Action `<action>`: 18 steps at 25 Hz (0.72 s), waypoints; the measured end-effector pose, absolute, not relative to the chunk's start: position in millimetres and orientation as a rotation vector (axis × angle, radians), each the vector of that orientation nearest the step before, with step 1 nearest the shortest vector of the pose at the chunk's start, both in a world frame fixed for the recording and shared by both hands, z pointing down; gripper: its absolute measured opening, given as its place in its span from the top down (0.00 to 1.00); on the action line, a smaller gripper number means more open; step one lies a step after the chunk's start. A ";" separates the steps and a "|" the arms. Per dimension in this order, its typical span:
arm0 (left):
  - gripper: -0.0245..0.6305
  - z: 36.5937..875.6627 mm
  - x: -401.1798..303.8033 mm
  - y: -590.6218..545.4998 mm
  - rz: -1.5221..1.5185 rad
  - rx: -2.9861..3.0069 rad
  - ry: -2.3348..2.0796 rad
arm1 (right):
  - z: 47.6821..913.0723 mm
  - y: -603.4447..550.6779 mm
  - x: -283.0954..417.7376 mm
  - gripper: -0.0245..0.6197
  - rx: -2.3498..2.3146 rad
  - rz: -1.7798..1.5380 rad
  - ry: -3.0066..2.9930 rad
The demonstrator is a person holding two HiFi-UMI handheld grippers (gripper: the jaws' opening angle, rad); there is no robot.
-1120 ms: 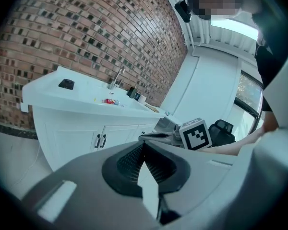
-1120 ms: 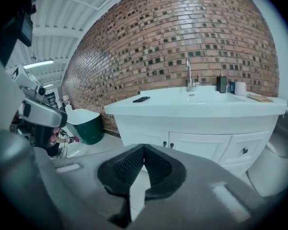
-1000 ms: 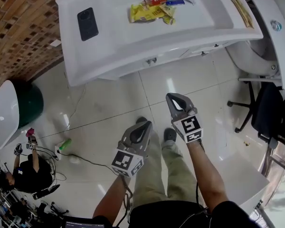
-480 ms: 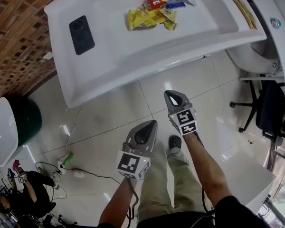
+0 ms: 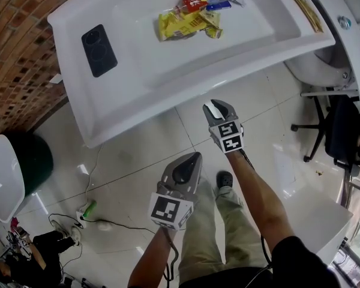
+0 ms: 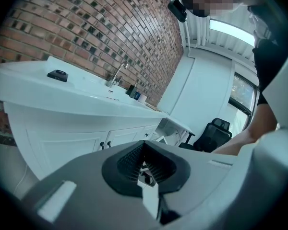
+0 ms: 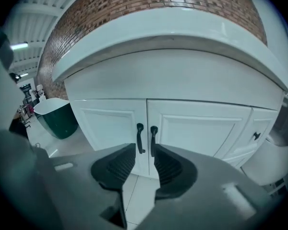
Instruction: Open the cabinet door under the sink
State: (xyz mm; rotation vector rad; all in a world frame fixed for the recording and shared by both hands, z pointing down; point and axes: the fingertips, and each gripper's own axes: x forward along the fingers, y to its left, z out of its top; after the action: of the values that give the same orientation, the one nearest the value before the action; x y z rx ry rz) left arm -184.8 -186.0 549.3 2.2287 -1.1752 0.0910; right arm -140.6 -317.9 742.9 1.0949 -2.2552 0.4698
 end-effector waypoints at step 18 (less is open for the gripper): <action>0.94 555.1 -212.2 -178.6 0.071 2.189 -1.175 | 796.0 -365.6 -154.3 0.80 1.126 0.480 -2.125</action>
State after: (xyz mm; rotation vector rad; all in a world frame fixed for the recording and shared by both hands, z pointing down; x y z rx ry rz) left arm -212.2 -178.6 555.1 2.1890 -1.1751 0.0705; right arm -154.3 -365.6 796.0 1.1262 -2.1248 0.4803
